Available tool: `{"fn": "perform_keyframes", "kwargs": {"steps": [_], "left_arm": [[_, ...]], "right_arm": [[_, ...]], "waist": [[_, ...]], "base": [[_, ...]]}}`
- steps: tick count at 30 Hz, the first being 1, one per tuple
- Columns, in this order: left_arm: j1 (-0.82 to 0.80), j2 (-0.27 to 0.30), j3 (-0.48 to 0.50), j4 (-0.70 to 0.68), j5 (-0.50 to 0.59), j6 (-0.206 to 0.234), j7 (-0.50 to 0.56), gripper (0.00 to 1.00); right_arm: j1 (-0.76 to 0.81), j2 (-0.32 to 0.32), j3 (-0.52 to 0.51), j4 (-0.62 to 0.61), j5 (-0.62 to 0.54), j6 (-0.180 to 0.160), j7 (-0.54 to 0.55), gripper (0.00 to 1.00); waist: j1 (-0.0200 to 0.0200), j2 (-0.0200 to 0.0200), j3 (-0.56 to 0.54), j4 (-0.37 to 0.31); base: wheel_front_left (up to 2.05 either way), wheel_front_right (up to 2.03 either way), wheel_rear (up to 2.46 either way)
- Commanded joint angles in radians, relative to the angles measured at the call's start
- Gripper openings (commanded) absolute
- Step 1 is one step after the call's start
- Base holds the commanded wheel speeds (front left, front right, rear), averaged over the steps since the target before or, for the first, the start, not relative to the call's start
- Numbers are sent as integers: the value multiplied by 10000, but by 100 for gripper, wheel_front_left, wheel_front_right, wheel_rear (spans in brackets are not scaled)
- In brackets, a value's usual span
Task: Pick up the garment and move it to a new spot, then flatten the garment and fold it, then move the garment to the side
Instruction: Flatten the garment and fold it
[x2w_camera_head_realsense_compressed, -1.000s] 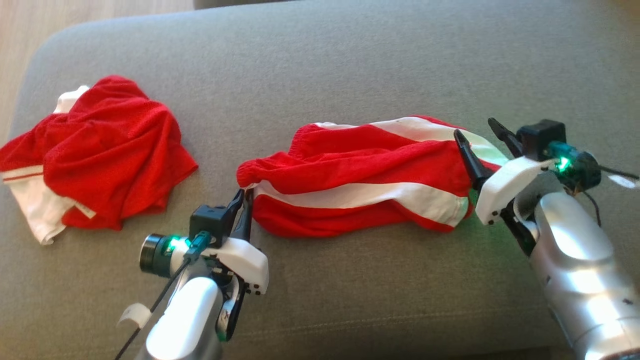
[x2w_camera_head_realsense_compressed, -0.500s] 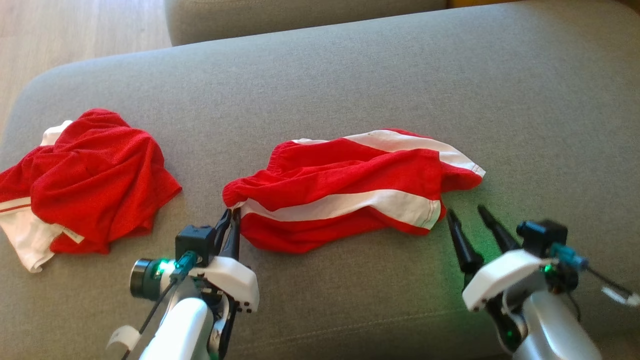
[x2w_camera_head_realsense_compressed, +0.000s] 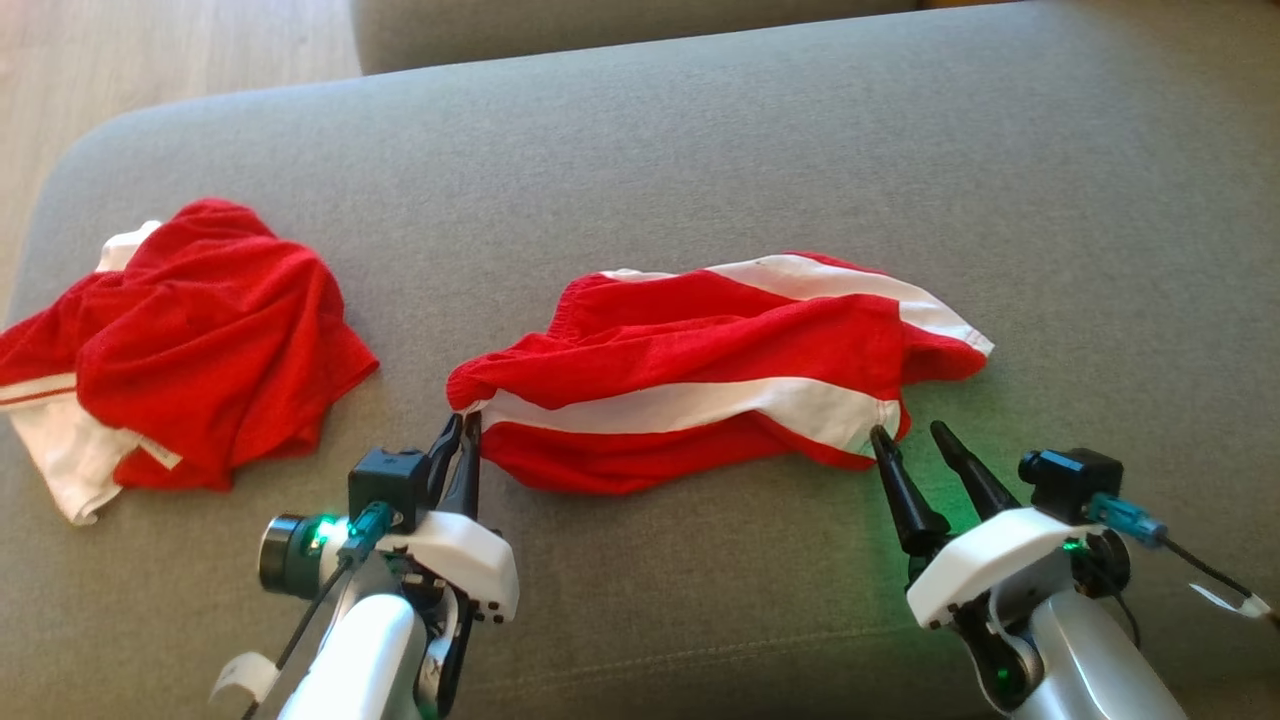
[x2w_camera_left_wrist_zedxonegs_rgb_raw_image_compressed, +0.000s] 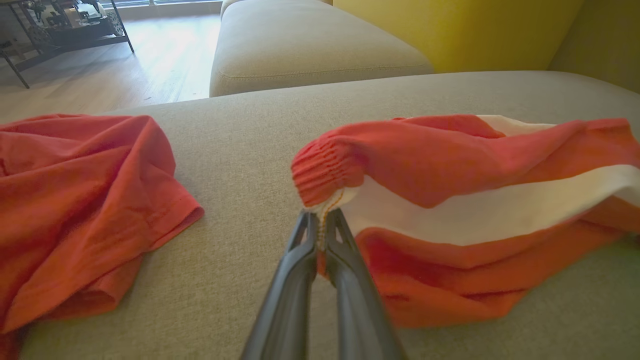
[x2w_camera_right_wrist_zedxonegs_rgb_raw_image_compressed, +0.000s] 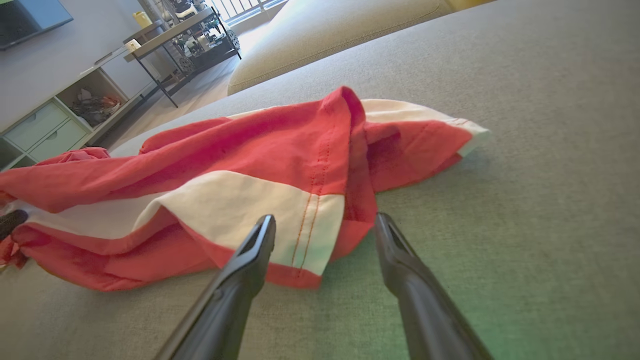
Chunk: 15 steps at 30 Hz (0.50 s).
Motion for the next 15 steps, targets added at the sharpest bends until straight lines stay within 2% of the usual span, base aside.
{"fn": "perform_keyframes", "kwargs": {"steps": [1, 15], "left_arm": [[-257, 100, 326, -308, 109, -59, -53, 0], [-401, 49, 307, -264, 212, -71, -53, 0]], "right_arm": [[-338, 96, 314, -240, 90, -4, 2, 100], [-802, 91, 630, 423, 332, -4, -89, 100]], "waist": [[0, 0, 62, 84], [0, 0, 328, 362]], "base": [[0, 0, 0], [0, 0, 0]]}}
